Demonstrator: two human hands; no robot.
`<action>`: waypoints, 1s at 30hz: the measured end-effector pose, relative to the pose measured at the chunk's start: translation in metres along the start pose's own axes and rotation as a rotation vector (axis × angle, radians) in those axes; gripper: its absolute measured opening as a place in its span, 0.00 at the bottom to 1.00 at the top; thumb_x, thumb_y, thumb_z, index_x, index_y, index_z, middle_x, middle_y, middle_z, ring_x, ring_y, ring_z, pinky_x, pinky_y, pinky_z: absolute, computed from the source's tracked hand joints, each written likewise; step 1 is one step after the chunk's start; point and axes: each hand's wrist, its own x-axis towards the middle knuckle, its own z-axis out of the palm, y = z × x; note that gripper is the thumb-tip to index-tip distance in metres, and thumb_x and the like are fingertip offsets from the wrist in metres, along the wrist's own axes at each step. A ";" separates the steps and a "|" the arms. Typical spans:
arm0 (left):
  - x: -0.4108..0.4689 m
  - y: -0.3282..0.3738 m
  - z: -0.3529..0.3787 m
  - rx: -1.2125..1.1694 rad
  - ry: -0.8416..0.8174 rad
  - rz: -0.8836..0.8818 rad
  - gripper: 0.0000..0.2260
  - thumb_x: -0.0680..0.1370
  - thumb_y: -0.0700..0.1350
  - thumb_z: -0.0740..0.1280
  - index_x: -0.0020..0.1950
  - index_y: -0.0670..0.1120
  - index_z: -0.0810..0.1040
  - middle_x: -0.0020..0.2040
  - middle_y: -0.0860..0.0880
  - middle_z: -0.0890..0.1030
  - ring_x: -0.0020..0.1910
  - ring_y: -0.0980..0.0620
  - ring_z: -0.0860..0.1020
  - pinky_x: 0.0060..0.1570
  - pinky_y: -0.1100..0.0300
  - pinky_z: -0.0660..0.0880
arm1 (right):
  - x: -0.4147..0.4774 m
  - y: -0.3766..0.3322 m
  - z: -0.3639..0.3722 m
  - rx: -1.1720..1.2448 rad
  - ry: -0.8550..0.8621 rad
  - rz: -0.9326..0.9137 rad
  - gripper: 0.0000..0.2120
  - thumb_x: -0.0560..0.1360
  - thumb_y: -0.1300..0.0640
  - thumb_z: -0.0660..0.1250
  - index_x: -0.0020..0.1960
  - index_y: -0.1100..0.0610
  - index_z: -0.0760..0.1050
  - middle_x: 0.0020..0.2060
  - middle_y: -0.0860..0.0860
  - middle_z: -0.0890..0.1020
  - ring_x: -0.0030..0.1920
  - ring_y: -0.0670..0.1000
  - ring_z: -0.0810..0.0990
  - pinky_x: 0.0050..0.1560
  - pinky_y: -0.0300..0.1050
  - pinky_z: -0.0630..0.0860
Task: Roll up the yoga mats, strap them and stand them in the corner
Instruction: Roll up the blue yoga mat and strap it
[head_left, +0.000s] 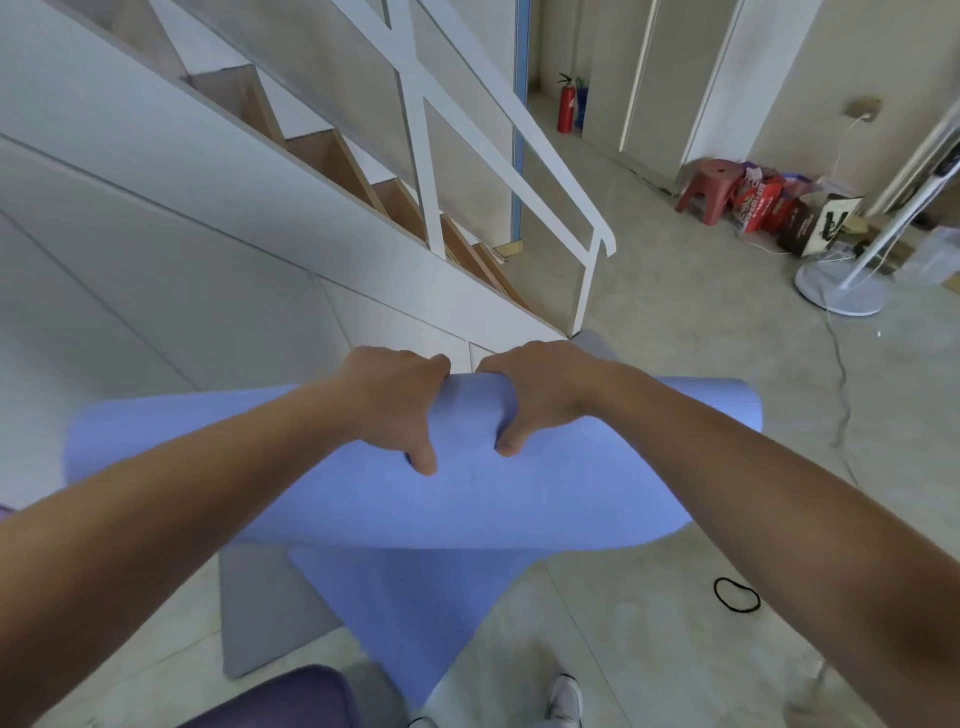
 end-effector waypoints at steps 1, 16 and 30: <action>0.003 0.000 0.003 -0.009 0.039 -0.025 0.31 0.59 0.62 0.76 0.54 0.50 0.69 0.44 0.55 0.77 0.43 0.49 0.79 0.44 0.55 0.77 | 0.000 0.001 0.002 0.004 0.013 -0.007 0.34 0.61 0.39 0.76 0.64 0.39 0.68 0.51 0.41 0.79 0.54 0.50 0.78 0.51 0.48 0.75; 0.009 0.000 0.003 -0.021 0.066 -0.066 0.33 0.59 0.64 0.76 0.56 0.52 0.68 0.45 0.56 0.76 0.44 0.49 0.78 0.42 0.57 0.73 | 0.018 0.006 -0.006 -0.021 -0.010 -0.033 0.33 0.60 0.37 0.76 0.61 0.40 0.69 0.46 0.39 0.78 0.51 0.49 0.78 0.44 0.45 0.72; 0.019 -0.015 -0.002 -0.373 -0.148 -0.085 0.33 0.57 0.62 0.81 0.57 0.56 0.72 0.51 0.58 0.79 0.49 0.52 0.79 0.51 0.54 0.77 | 0.027 0.011 0.001 -0.160 0.062 -0.073 0.40 0.58 0.35 0.74 0.67 0.40 0.64 0.53 0.42 0.80 0.52 0.51 0.79 0.51 0.50 0.75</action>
